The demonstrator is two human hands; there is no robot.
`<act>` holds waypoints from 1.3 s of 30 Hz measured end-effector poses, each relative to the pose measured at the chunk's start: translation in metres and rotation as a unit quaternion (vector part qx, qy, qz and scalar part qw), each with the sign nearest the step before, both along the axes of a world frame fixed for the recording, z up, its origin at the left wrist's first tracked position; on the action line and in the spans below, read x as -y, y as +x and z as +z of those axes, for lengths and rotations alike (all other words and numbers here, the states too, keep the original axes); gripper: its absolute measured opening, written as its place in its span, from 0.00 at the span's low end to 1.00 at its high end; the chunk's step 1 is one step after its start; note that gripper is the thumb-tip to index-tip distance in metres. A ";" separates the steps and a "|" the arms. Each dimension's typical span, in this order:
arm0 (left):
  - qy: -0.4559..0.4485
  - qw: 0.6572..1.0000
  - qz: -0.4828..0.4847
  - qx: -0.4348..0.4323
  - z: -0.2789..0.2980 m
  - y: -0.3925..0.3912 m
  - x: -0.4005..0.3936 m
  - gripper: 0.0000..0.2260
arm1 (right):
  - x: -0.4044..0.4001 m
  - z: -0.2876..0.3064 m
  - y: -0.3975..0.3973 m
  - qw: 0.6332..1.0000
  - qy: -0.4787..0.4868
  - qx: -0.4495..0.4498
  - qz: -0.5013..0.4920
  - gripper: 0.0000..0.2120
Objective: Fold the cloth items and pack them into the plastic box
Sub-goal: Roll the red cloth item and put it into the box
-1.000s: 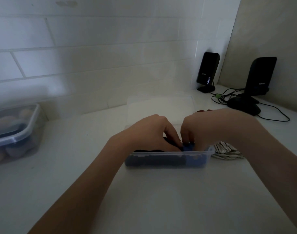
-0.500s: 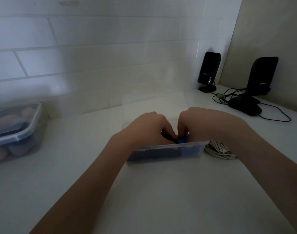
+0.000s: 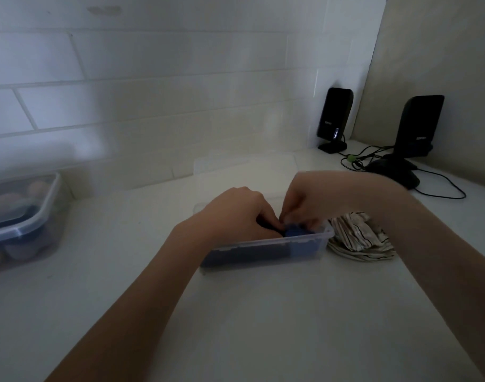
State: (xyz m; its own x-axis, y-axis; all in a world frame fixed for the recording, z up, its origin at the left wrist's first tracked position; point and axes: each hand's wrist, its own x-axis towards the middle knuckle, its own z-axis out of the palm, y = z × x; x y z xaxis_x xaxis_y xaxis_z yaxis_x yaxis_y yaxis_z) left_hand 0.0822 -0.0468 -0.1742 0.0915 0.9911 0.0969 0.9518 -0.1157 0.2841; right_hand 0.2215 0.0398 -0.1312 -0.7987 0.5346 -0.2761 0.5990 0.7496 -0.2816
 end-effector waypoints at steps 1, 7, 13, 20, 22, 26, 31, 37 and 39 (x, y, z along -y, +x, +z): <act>0.004 1.000 0.003 0.010 0.000 -0.001 0.000 0.09 | -0.005 0.004 0.004 0.995 -0.077 -0.050 -0.030 0.06; 0.126 0.970 0.084 0.190 0.008 -0.011 -0.001 0.08 | -0.041 0.002 0.019 0.956 -0.020 -0.222 -0.189 0.07; 0.148 0.964 0.091 0.201 0.008 -0.013 0.000 0.09 | -0.067 -0.036 0.022 0.962 0.133 -0.027 -0.238 0.17; 0.128 0.971 0.087 0.182 0.003 -0.012 -0.002 0.10 | -0.063 -0.042 0.012 0.975 0.093 -0.041 -0.195 0.09; 0.131 0.970 0.086 0.184 0.003 -0.012 -0.002 0.09 | -0.063 -0.043 0.013 0.977 0.066 -0.085 -0.184 0.05; 0.133 0.967 0.092 0.198 0.002 -0.013 -0.003 0.08 | -0.062 -0.028 0.015 0.933 0.087 -0.284 -0.203 0.03; 0.196 0.932 0.117 0.283 0.003 -0.015 -0.006 0.07 | -0.034 0.008 0.009 0.846 0.037 -0.506 -0.162 0.05; 0.229 0.882 0.140 0.387 0.008 -0.016 -0.007 0.18 | -0.009 0.016 -0.001 0.808 -0.162 -0.550 -0.132 0.14; 0.242 0.876 0.137 0.393 0.009 -0.018 -0.007 0.26 | -0.007 0.015 -0.001 0.790 -0.246 -0.550 -0.111 0.15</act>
